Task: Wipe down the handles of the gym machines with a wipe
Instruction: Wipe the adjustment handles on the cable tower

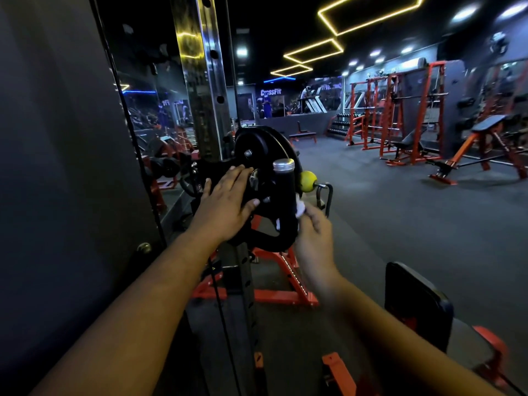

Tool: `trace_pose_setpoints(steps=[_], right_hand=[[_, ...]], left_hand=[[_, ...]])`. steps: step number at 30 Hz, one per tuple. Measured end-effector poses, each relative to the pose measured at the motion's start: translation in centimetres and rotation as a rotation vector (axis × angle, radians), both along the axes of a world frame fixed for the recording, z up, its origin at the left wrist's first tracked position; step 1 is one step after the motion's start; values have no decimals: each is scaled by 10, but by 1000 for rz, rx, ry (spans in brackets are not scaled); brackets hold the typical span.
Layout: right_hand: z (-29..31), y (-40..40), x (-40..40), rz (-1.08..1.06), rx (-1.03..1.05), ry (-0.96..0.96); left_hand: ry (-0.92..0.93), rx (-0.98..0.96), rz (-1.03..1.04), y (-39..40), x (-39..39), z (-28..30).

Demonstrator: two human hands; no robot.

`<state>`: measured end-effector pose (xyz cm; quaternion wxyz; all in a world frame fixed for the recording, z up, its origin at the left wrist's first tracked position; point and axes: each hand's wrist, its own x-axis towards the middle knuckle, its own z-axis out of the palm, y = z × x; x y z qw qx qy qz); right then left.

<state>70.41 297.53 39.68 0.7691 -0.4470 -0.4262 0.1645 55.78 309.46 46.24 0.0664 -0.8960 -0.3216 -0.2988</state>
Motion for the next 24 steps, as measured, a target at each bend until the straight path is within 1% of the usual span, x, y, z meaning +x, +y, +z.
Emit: trace_pose_setpoints(steps=[2,4,6,9,11,16,18,21,24], right_hand=[[36,11,7,-37,67,-24],[53,17,9,-119,97,-105],[36,13,3,-85,71,-158],[-24,5,-5,59,-90,-145],[-33,4,-3,97,-160,-125],[29,4,5,154,-89,-88],[17,8,4,157,-84,-119],[-31,11,3,122,-162,-171],[-58,7,-2,131,-131,-225]], left_hand=[[3,4,2,0,-1,0],[11,15,4,0,-2,-1],[30,23,5,1,-2,-2],[26,52,10,3,-2,-5],[20,64,12,5,-2,-6],[18,69,13,7,0,-8],[9,61,8,7,-1,-8],[8,65,13,7,-2,-9],[17,68,24,7,-1,-9]])
